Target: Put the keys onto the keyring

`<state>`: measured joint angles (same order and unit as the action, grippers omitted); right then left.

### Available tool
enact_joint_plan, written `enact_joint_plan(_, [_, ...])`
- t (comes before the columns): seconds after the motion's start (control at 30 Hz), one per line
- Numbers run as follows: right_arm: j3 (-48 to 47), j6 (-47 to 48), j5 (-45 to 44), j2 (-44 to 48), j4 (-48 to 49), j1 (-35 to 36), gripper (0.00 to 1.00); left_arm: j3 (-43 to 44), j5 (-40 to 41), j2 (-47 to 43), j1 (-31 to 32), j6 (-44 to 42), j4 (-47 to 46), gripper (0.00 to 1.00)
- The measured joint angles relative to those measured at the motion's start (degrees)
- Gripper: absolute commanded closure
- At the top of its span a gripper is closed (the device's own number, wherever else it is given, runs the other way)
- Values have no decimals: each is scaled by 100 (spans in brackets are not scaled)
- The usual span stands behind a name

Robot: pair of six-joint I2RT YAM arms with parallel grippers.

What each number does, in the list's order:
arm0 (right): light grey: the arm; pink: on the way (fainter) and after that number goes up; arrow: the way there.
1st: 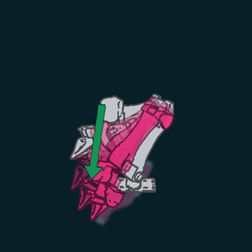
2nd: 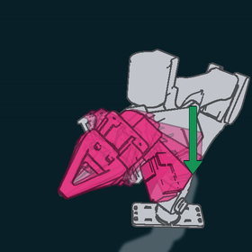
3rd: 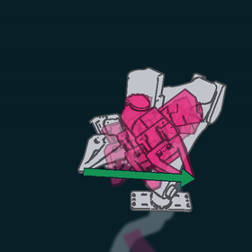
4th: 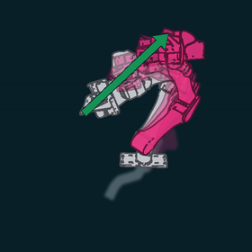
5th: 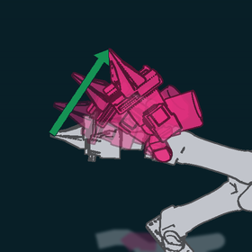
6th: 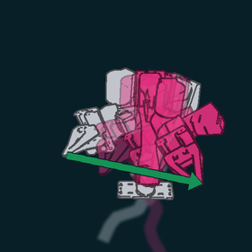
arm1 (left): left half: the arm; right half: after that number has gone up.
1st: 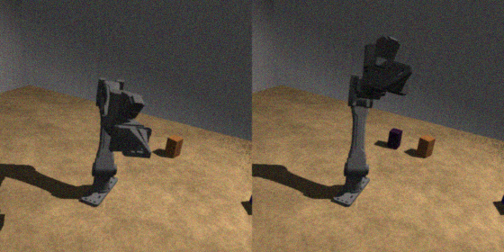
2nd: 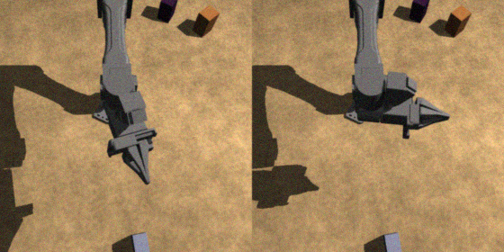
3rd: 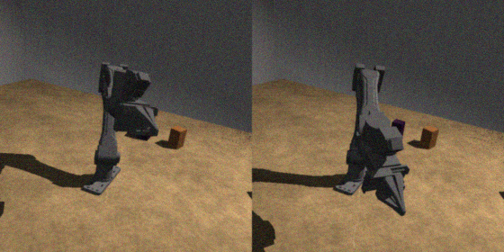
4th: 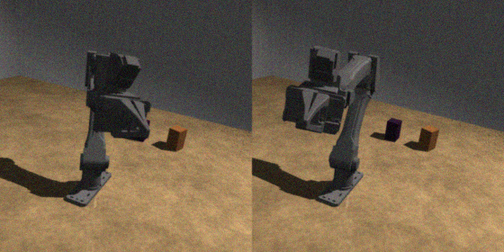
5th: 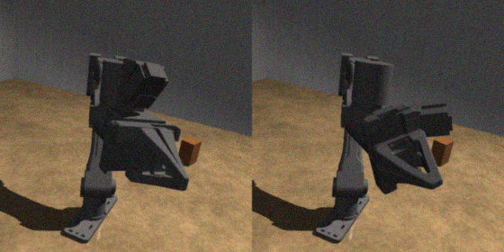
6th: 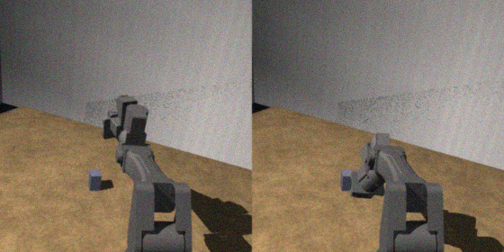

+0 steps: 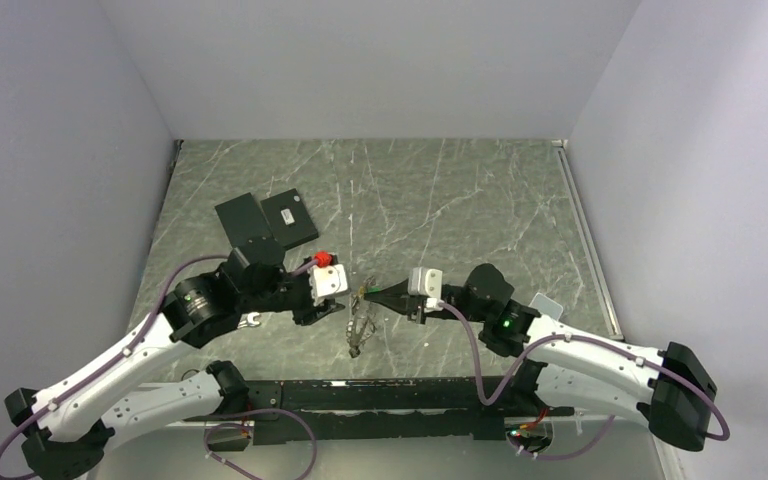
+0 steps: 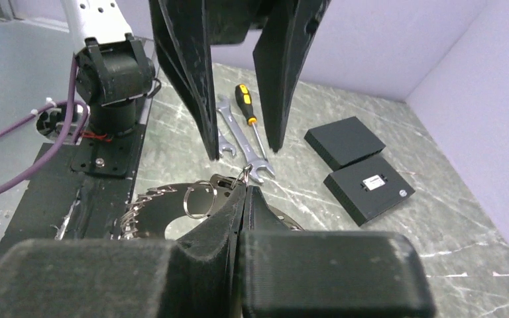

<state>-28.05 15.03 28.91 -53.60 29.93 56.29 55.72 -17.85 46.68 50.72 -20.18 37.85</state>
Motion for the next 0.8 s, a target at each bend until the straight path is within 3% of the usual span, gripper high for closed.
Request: enact_joint_plan(0.8, [15, 46, 376, 149, 11, 0, 100, -81, -570, 378, 0, -186, -367, 63])
